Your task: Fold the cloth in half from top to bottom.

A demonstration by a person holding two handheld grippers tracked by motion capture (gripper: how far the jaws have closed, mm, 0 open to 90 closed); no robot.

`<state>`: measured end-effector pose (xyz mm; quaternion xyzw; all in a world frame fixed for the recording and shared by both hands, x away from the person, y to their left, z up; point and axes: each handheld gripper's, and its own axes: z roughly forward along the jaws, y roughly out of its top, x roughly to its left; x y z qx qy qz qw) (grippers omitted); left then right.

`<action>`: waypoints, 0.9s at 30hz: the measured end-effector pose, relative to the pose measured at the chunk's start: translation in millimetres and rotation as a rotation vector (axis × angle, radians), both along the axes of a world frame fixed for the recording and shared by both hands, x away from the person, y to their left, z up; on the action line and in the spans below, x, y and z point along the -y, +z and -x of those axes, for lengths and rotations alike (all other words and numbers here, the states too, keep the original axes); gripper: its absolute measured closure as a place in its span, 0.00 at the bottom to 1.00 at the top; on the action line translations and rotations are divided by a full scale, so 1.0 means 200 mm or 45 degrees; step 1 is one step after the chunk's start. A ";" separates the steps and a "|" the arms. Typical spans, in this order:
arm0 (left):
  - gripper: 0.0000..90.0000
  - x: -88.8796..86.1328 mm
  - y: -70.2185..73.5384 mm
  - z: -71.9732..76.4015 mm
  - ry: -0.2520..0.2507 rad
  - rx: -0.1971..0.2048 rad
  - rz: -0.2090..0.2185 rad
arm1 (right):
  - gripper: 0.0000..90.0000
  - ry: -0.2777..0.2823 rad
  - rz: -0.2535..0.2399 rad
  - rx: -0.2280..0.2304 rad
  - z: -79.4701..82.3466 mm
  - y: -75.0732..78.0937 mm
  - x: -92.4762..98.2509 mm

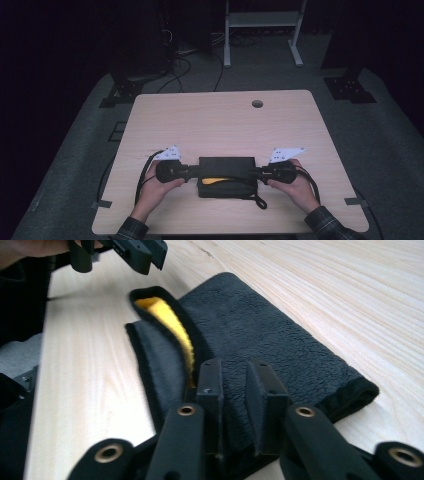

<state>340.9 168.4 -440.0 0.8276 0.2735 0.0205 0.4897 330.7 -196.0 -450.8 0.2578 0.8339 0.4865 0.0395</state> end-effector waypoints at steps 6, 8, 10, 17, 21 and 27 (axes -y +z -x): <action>0.84 0.07 -0.08 -0.02 -0.025 -0.045 -0.065 | 0.90 0.022 0.088 -0.032 -0.04 -0.08 -0.07; 0.84 0.08 -0.08 0.01 -0.054 -0.050 -0.074 | 0.90 0.046 0.100 -0.036 -0.03 -0.09 -0.08; 0.83 0.08 -0.09 0.05 -0.080 -0.054 -0.079 | 0.90 0.067 0.097 -0.037 0.00 -0.08 -0.08; 0.80 0.08 -0.12 0.17 -0.134 -0.073 -0.135 | 0.90 0.138 0.115 -0.051 0.11 -0.08 -0.07; 0.78 0.08 -0.16 0.19 -0.135 -0.071 -0.146 | 0.91 0.144 0.152 -0.054 0.15 -0.12 -0.06; 0.64 0.10 -0.14 0.22 -0.128 -0.051 -0.149 | 0.84 0.137 0.158 -0.032 0.15 -0.12 -0.06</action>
